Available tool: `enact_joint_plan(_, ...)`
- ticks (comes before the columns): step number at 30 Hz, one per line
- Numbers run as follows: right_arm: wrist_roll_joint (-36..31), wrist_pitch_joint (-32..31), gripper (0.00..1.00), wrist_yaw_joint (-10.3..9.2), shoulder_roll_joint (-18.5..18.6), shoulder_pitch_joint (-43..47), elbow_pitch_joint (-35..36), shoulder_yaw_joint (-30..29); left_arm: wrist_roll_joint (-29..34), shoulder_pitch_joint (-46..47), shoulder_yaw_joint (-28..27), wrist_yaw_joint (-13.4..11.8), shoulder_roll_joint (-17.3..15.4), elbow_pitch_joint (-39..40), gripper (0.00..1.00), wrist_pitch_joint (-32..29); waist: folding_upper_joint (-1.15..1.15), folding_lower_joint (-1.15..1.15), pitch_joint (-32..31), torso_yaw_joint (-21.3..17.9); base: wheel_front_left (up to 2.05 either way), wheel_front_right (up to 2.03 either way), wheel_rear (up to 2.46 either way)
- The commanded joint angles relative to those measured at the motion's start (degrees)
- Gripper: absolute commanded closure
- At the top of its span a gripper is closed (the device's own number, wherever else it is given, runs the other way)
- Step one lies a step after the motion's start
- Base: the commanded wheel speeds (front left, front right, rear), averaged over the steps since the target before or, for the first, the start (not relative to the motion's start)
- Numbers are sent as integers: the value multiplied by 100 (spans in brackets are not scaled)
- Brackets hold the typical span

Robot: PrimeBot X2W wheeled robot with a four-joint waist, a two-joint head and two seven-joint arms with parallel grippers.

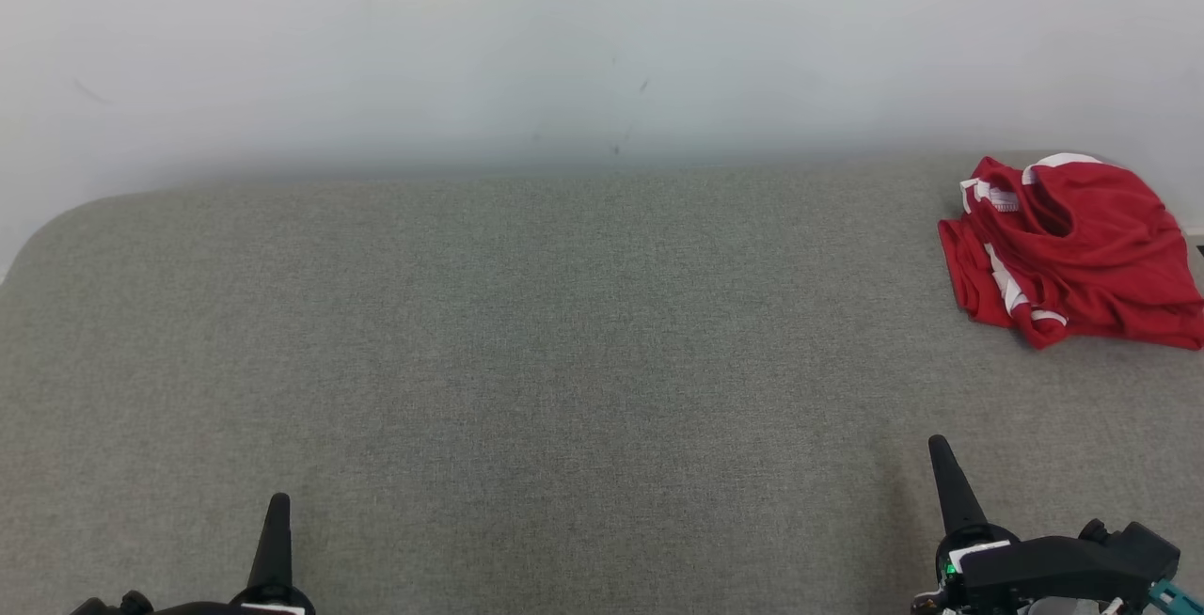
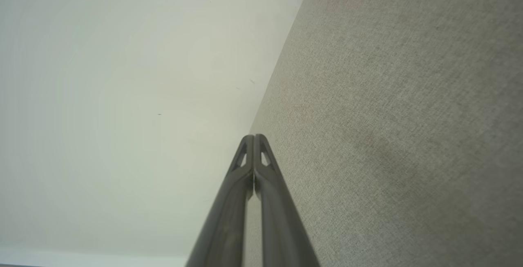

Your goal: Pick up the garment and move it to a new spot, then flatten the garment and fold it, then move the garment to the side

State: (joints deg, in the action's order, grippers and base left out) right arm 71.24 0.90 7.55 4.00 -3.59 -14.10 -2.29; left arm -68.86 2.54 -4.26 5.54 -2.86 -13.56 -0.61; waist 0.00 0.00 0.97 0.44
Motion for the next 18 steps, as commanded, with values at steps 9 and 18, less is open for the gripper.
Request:
enact_joint_plan(9,548,-155,100,-8,19,-127,42,-76,-592,178,-76,56,-3,14,100,-148,0,0,-15,-8,0,0,0)
enact_joint_plan(18,977,-284,100,-8,10,-157,37,-131,-1044,240,-114,103,-3,-4,100,-264,0,0,-29,-16,0,0,0)
